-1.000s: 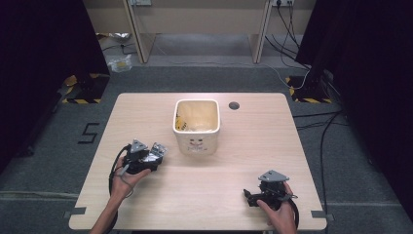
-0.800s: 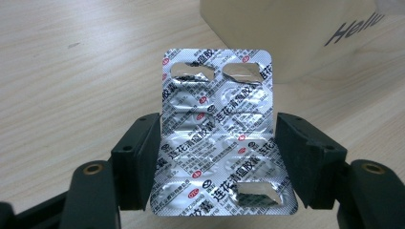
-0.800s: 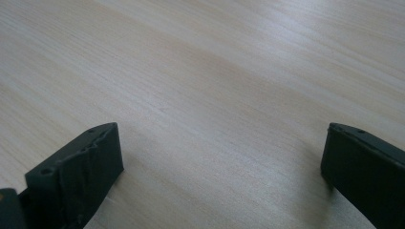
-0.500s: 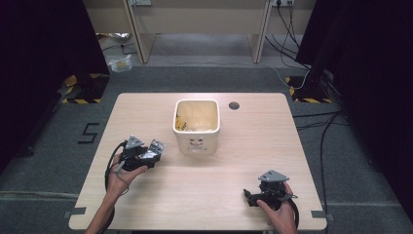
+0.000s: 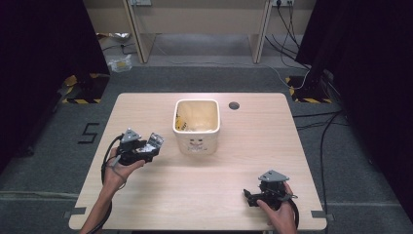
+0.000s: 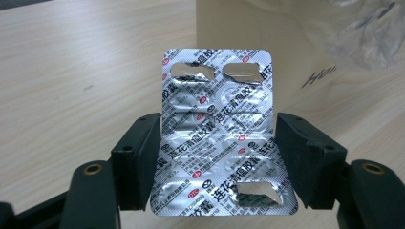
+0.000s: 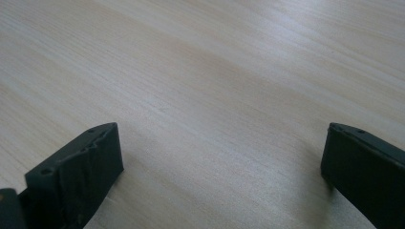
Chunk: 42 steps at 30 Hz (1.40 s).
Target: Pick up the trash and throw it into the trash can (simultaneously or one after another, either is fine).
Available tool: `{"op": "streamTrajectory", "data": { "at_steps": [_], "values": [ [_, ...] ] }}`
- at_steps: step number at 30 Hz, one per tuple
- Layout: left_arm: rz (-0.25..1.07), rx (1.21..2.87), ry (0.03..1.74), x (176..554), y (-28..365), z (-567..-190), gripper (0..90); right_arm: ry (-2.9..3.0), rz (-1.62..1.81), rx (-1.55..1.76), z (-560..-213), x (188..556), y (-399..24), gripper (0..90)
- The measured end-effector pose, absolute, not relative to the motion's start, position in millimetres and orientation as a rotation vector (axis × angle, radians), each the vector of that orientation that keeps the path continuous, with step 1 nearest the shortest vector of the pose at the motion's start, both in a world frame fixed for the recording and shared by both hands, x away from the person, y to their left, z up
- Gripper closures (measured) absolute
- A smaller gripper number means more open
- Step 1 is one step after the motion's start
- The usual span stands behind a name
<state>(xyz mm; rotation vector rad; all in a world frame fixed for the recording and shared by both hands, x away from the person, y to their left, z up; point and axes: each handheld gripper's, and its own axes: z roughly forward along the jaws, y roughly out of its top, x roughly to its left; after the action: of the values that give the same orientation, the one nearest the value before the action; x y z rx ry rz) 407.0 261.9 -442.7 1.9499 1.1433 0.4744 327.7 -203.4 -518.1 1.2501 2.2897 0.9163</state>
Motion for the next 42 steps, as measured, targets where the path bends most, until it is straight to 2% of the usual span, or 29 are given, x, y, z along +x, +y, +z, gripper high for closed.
{"op": "streamTrajectory", "data": {
  "at_steps": [19,32,42],
  "values": [
    [0.474,1.915,1.062,414.3,262.2,-393.5,33.8,2.289,0.920,1.250,-518.3,327.8,-203.4,0.6],
    [0.463,1.934,0.977,422.5,240.8,-361.8,33.8,2.289,0.920,1.250,-518.3,327.9,-203.4,0.5],
    [0.447,1.938,0.939,429.2,222.8,-353.0,33.8,2.289,0.921,1.247,-518.4,328.0,-203.4,0.5]
  ]
}}
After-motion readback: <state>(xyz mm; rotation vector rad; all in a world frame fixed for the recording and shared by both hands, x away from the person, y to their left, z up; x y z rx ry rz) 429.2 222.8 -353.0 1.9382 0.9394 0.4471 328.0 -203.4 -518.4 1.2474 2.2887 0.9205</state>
